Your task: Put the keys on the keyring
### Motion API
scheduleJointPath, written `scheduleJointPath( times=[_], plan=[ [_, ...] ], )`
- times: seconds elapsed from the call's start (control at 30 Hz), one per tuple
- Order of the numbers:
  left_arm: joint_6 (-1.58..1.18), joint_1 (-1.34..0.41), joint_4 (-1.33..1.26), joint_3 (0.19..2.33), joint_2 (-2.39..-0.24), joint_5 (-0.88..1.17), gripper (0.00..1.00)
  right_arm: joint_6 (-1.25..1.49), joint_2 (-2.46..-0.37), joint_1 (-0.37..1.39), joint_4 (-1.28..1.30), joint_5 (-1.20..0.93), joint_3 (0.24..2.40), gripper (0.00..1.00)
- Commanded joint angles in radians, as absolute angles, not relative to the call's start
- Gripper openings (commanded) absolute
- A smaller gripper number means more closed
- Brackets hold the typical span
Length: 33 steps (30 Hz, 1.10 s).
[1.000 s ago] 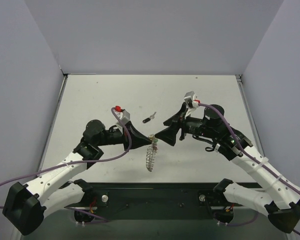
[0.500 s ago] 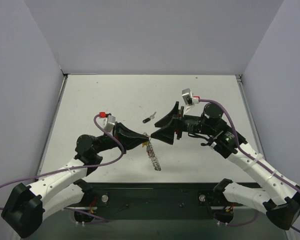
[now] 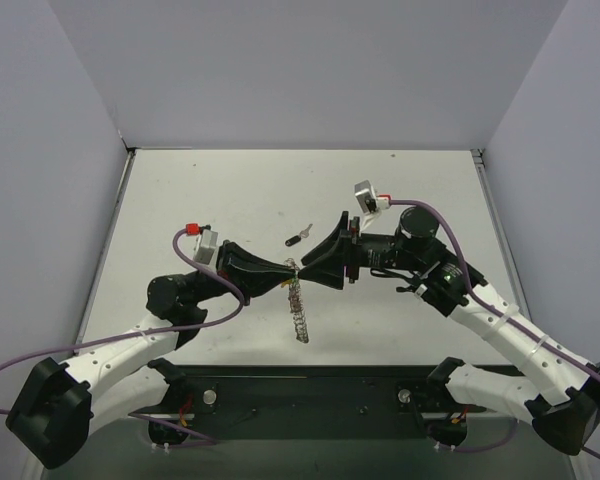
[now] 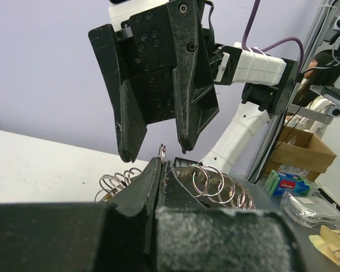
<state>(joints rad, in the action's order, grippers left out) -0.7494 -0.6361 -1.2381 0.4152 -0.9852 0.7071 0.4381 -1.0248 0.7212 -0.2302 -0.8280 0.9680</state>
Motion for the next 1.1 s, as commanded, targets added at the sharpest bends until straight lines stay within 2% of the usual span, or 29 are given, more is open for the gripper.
scheduleJointPath(
  times=[0.0, 0.07, 0.17, 0.2, 0.3, 0.37, 0.4, 0.5, 0.63, 0.77, 0.97, 1.07],
  plan=[
    [-0.775, -0.64, -1.373, 0.426, -0.982, 0.672, 0.0, 0.442, -1.023, 0.73, -0.324, -0.873, 0.963, 0.38],
    [-0.775, -0.64, -1.371, 0.426, -0.982, 0.666, 0.0, 0.445, -1.028, 0.733, -0.327, -0.884, 0.963, 0.34],
    [-0.769, -0.638, -1.358, 0.42, -0.973, 0.664, 0.0, 0.442, -1.023, 0.732, -0.319, -0.842, 0.962, 0.36],
    [-0.761, -0.634, -1.344, 0.419, -0.959, 0.666, 0.0, 0.436, -1.014, 0.724, -0.304, -0.819, 0.957, 0.44],
    [-0.723, -0.62, -1.238, 0.42, -0.913, 0.699, 0.0, 0.43, -0.988, 0.689, -0.281, -0.752, 0.95, 0.58],
    [-0.693, -0.612, -1.174, 0.429, -0.891, 0.777, 0.0, 0.43, -0.964, 0.669, -0.276, -0.727, 0.937, 0.63],
    [-0.689, -0.608, -1.157, 0.434, -0.875, 0.805, 0.0, 0.425, -0.957, 0.657, -0.27, -0.707, 0.934, 0.68],
    [-0.68, -0.592, -1.115, 0.452, -0.847, 0.906, 0.0, 0.397, -0.942, 0.644, -0.235, -0.684, 0.936, 0.73],
    [-0.713, -0.588, -1.12, 0.485, -0.831, 1.063, 0.0, 0.384, -0.937, 0.626, -0.215, -0.666, 0.936, 0.76],
    [-0.752, -0.588, -1.108, 0.538, -0.842, 1.134, 0.0, 0.373, -0.957, 0.621, -0.175, -0.618, 0.951, 0.77],
    [-0.637, -0.566, -0.89, 0.554, -0.807, 1.102, 0.0, 0.341, -1.032, 0.611, -0.115, -0.525, 0.98, 0.78],
    [-0.487, -0.543, -0.659, 0.571, -0.75, 1.019, 0.0, 0.321, -1.095, 0.606, -0.065, -0.491, 1.014, 0.78]
  ],
)
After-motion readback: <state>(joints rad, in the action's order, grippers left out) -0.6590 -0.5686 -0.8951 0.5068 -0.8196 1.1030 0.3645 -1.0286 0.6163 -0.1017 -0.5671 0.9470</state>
